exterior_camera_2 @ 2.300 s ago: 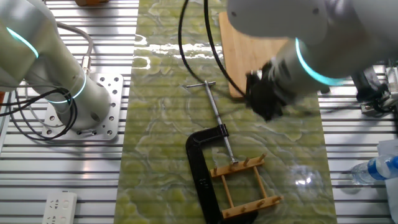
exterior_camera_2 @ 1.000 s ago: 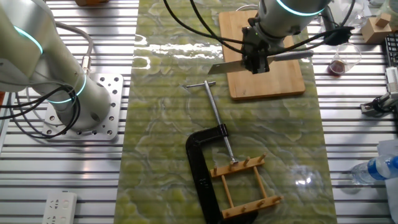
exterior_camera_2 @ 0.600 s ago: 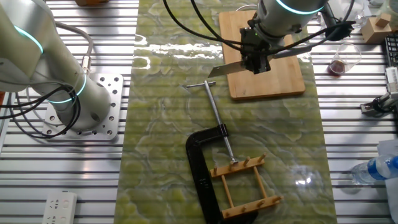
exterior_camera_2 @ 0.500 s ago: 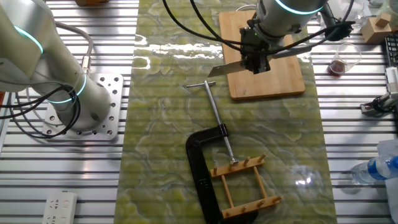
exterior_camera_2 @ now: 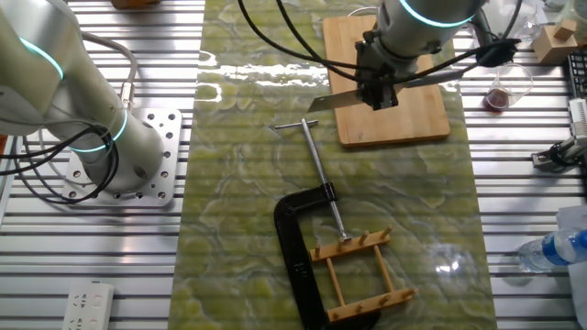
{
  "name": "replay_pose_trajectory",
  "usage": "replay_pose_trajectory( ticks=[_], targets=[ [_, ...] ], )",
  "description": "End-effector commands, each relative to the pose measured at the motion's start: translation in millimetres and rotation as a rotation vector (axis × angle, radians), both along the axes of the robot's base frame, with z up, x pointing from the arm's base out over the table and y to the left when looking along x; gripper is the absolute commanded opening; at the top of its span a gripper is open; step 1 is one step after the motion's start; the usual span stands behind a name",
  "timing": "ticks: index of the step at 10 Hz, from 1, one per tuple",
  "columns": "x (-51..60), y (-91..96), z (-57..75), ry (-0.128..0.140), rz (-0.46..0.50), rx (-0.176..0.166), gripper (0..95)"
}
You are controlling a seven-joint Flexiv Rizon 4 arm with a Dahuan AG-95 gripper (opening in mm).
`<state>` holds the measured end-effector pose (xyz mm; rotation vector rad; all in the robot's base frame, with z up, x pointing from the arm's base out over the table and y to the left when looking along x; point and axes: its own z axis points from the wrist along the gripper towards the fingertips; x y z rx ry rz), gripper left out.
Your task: Put the knife on the cutting board
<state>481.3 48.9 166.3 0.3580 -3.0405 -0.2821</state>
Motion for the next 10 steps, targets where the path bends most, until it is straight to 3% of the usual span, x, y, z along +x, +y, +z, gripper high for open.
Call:
replay_pose_trajectory(
  ticks=[1,4,5,6,7,10],
  targets=[
    [6.4,10.3,-2.4,-0.016,-0.016,0.002,0.0],
    [38.1,28.7,8.4,0.013,-0.011,-0.012,0.0],
    [43.5,34.4,9.8,0.018,-0.016,-0.016,0.0],
    [48.8,42.3,10.4,0.006,-0.009,-0.016,0.0],
    [53.7,46.5,12.5,0.010,-0.002,-0.017,0.0],
    [52.1,44.6,11.8,0.030,0.024,-0.015,0.0]
  ],
)
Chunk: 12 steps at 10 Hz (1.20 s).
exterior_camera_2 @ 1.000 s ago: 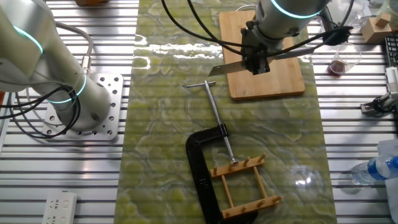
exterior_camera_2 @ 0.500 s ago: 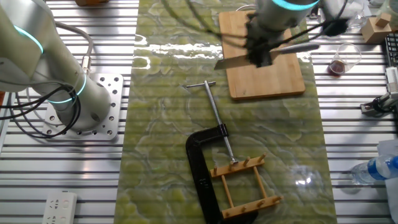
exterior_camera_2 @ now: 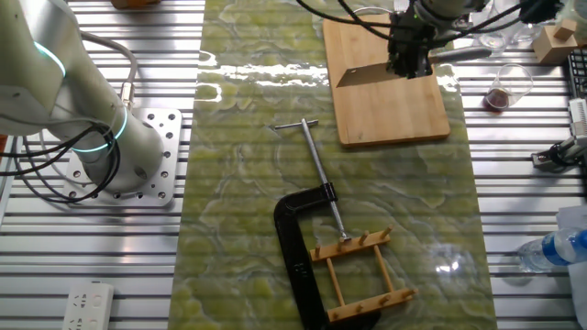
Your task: Put the knife on the cutting board
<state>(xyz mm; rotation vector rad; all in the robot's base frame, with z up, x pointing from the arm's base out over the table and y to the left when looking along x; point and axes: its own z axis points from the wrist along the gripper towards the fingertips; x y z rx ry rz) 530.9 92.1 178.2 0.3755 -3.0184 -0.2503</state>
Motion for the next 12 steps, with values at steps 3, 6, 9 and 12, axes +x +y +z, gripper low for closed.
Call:
replay_pose_trajectory(
  ticks=[3,6,9,12],
  targets=[
    [2.5,1.3,-0.1,0.014,0.048,0.014,0.0],
    [2.5,1.3,-0.1,0.017,0.122,0.029,0.0],
    [2.5,1.3,-0.1,0.022,0.072,0.046,0.0],
    [2.5,1.3,-0.1,0.032,0.017,0.036,0.0]
  ],
)
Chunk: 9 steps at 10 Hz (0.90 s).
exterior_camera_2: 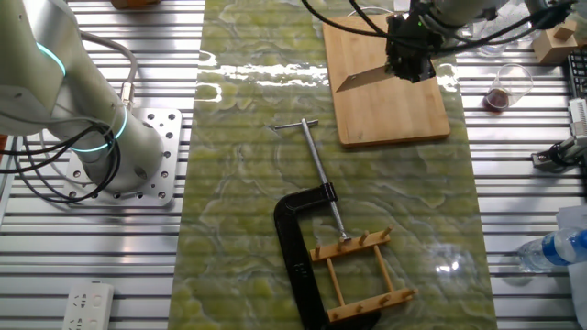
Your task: Put the knife on the cutting board
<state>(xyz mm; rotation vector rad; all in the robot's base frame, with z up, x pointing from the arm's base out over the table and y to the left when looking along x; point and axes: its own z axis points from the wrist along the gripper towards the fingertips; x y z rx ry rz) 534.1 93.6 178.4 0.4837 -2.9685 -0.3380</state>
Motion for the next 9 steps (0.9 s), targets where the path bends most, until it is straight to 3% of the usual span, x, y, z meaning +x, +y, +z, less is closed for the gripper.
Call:
replay_pose_trajectory(
  ticks=[1,4,6,7,9],
  targets=[
    [0.4,15.7,-3.6,0.009,-0.082,-0.031,0.0],
    [-2.9,44.1,-15.1,-0.006,-0.111,-0.030,0.0],
    [-4.2,65.0,-25.8,-0.026,-0.140,-0.018,0.0],
    [-0.3,75.3,-31.4,-0.049,-0.154,-0.007,0.0],
    [0.3,76.7,-32.5,-0.046,-0.158,0.003,0.0]
  ],
)
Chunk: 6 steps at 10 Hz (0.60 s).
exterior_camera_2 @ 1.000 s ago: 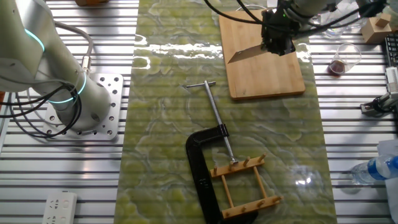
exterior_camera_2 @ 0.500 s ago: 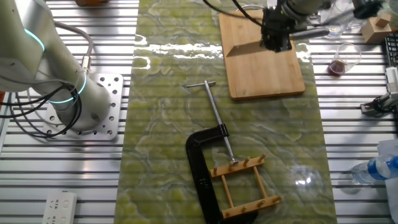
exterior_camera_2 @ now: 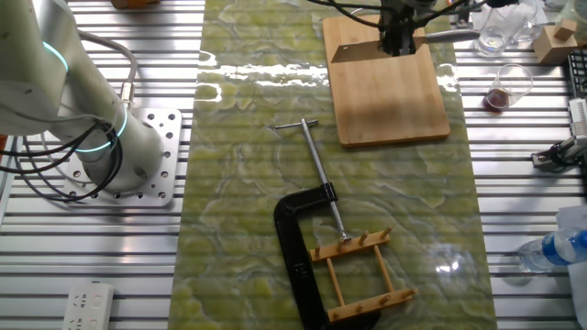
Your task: Put the knife on the cutting board
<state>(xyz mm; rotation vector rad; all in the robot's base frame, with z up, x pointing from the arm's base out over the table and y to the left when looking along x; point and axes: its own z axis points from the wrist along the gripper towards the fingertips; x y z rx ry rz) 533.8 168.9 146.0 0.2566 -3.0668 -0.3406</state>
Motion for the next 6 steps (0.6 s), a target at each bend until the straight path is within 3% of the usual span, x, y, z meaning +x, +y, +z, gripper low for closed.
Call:
replay_pose_trajectory(
  ticks=[1,3,6],
  targets=[
    [0.8,1.3,-0.7,0.006,0.007,0.005,0.0],
    [0.7,1.2,-0.7,0.030,0.032,-0.004,0.0],
    [0.7,1.2,-0.7,0.027,0.128,0.005,0.0]
  ],
)
